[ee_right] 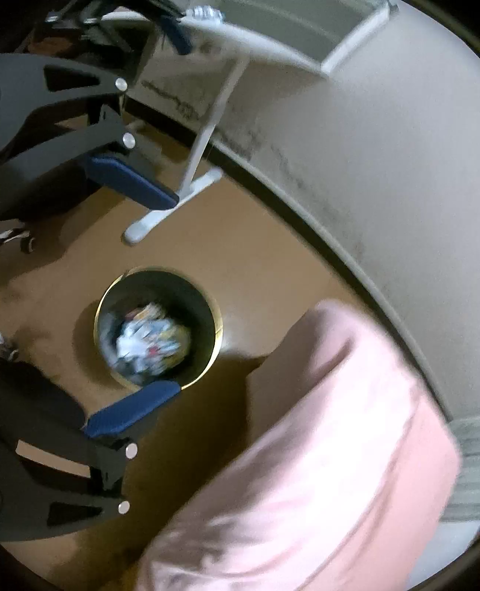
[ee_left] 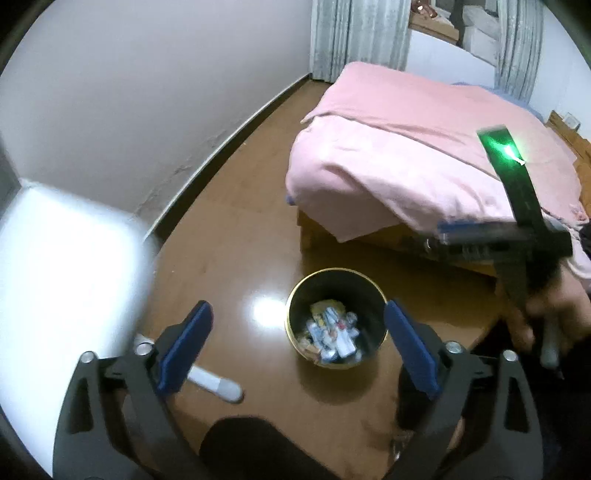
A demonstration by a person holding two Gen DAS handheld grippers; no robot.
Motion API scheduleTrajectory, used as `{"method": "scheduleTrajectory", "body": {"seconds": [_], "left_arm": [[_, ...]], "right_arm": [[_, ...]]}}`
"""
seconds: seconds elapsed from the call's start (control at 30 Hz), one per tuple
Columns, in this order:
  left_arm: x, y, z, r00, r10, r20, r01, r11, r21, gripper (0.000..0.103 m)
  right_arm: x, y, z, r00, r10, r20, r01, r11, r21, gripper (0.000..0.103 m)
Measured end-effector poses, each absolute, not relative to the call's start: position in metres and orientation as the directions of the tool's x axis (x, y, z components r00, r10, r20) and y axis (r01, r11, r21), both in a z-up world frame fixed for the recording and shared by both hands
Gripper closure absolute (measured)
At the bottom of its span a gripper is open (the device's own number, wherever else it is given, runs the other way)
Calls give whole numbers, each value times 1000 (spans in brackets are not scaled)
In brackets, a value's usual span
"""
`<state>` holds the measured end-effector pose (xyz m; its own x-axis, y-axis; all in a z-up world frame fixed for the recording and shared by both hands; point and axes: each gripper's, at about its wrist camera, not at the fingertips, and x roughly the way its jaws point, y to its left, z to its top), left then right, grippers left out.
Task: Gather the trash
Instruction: 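Grasp the white tube with the left tool while the right tool grasps the crumpled printed paper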
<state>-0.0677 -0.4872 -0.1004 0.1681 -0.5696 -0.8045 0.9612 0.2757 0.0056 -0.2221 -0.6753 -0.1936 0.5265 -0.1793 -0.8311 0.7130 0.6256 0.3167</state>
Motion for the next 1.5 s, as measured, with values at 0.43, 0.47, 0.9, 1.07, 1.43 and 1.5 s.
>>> {"method": "scheduleTrajectory", "body": {"seconds": [0.43,0.47,0.9,1.07,1.43,1.5], "left_arm": [[87,-261,-11,521,-344,-781,750,621,227,7],[103,-246,-13,519,-315,-794,737,636,229,7],[208,-165,-59,406,-262,-875,682,725,99,7],[214,-160,-65,392,-292,-872,684,726,64,7],[202,-169,-66,336,-315,-887,694,720,7,89],[199,-173,-66,337,-309,-889,701,713,18,91]], "right_arm": [[-50,-515,-33,666,-54,-744,300,933,200,7],[-28,-496,-28,647,-19,-762,248,951,187,7],[248,-330,-33,295,206,-933,-64,979,195,7],[291,-304,-51,230,196,-953,-64,980,187,7],[282,-297,-66,204,149,-968,-124,984,125,72],[273,-303,-64,218,129,-967,-127,987,103,72]]}}
